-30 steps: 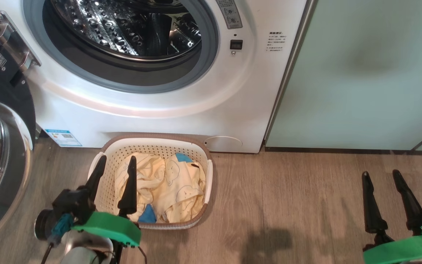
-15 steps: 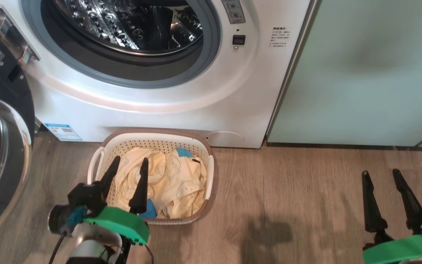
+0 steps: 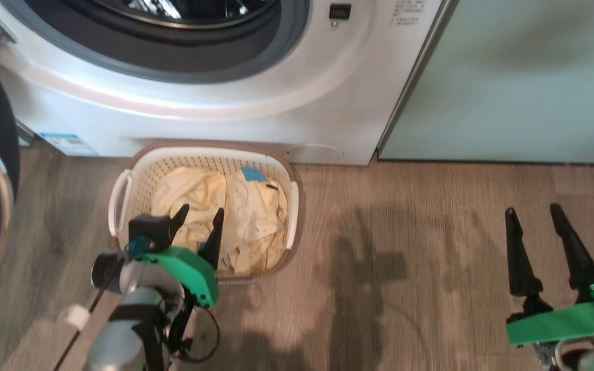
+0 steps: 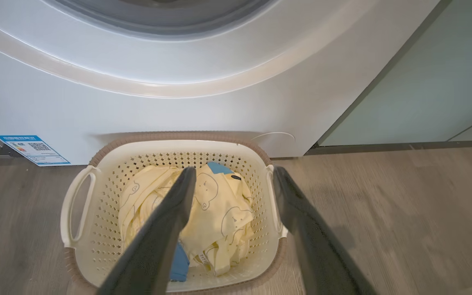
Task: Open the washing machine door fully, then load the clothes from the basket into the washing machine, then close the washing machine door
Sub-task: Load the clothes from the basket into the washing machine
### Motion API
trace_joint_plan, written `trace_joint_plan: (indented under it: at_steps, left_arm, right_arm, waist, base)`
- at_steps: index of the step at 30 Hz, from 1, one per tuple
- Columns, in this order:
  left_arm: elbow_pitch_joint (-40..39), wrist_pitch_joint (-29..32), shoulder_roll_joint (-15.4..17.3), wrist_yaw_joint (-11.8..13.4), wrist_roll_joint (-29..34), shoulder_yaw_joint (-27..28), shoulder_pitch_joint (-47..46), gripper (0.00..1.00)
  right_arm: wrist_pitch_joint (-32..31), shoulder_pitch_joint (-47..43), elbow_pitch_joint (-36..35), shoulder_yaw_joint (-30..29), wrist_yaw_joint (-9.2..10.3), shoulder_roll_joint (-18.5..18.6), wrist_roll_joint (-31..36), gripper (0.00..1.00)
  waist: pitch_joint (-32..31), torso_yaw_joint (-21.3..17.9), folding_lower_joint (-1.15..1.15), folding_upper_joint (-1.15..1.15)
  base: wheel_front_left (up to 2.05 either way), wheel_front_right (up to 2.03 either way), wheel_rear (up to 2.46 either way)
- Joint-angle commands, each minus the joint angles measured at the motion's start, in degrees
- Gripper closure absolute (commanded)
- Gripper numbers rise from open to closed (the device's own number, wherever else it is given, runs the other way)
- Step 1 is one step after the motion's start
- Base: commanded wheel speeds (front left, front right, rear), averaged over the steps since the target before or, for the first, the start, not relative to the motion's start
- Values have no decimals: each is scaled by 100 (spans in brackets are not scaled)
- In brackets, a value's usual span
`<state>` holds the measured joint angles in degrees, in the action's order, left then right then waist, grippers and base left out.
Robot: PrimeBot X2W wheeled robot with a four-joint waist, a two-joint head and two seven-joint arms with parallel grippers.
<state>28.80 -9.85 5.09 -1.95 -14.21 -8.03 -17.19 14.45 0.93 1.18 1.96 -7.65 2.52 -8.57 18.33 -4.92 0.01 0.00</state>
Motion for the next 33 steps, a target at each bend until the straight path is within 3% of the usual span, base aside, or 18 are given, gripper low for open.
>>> trace_joint_plan:
  at_steps: [1,12,23,33]
  left_arm:
    - [248,-80,77,-41,-36,130,-372,0]
    - [2352,-237,35,-321,-87,-83,-1950,0]
    - [3479,-329,239,-486,-312,-66,-2970,0]
    - [4007,-315,414,-548,-508,-221,-3595,0]
  right_arm:
    - [55,199,-213,132,16,51,-17,0]
    - [55,733,-463,138,16,50,-59,0]
    - [55,1242,-685,206,16,39,-149,0]
    - [55,1499,-815,311,16,37,-377,0]
  waist:
    - [319,-57,-1,0]
    - [1605,-312,-1,0]
    - [2669,-627,-1,0]
    - [3301,-890,-1,0]
  base:
    - [0,0,0]
    - [0,0,0]
    - [0,0,0]
    - [0,0,0]
